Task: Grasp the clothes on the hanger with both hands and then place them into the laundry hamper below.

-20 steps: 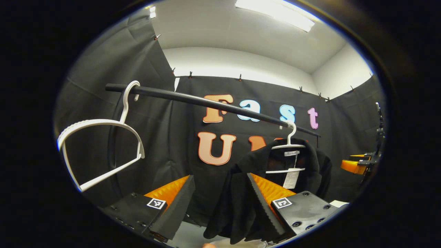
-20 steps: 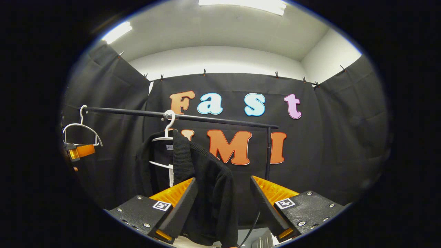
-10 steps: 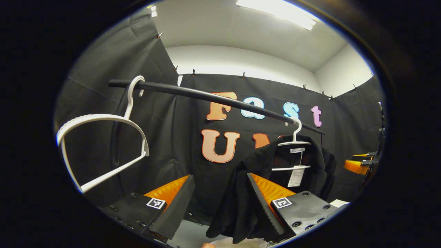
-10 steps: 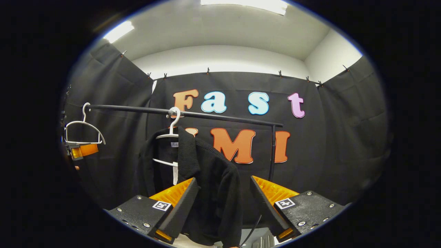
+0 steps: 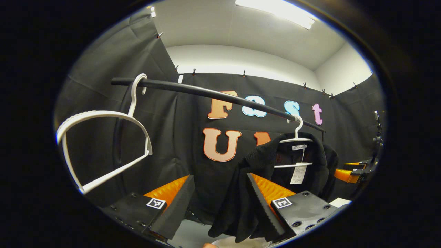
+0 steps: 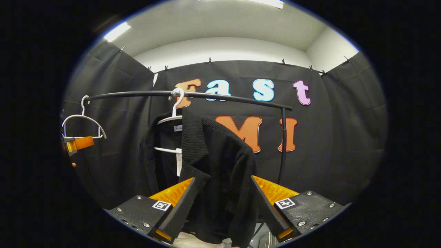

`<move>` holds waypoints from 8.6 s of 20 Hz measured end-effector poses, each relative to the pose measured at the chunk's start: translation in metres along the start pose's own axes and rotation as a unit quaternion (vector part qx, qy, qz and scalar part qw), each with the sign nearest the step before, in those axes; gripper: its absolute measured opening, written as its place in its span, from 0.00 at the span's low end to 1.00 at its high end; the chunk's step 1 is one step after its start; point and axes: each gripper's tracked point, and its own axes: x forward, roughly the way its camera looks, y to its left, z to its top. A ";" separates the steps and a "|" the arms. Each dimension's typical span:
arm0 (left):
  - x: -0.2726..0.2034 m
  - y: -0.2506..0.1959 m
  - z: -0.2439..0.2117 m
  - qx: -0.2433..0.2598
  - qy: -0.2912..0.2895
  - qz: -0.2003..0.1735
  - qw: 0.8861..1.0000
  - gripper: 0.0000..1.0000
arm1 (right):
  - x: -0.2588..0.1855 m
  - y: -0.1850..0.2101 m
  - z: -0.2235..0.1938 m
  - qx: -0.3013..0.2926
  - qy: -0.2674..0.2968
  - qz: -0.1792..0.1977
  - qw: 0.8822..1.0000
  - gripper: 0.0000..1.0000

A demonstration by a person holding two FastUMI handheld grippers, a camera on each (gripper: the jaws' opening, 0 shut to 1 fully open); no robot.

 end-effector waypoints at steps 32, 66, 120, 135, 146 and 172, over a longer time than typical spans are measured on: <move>0.035 -0.051 -0.082 -0.002 0.061 -0.041 0.997 0.96 | 0.098 0.057 -0.088 0.067 0.058 0.045 0.995 0.68; 0.153 -0.120 -0.170 -0.004 0.128 -0.089 0.988 0.08 | 0.006 -0.140 0.119 0.002 -0.106 -0.072 0.992 0.01; 0.087 0.026 -0.207 0.027 0.136 0.026 0.990 0.08 | 0.087 0.010 -0.171 0.073 0.085 0.054 0.992 0.01; 0.077 -0.049 -0.375 -0.003 0.274 -0.038 0.961 0.08 | 0.081 0.038 -0.316 0.075 0.184 0.064 0.978 0.01; 0.044 -0.052 -0.531 -0.024 0.396 -0.021 0.918 0.08 | 0.072 0.065 -0.470 0.074 0.292 0.068 0.951 0.02; -0.043 -0.040 -0.720 -0.005 0.569 0.013 0.822 0.09 | 0.016 0.075 -0.685 -0.003 0.510 0.055 0.859 0.14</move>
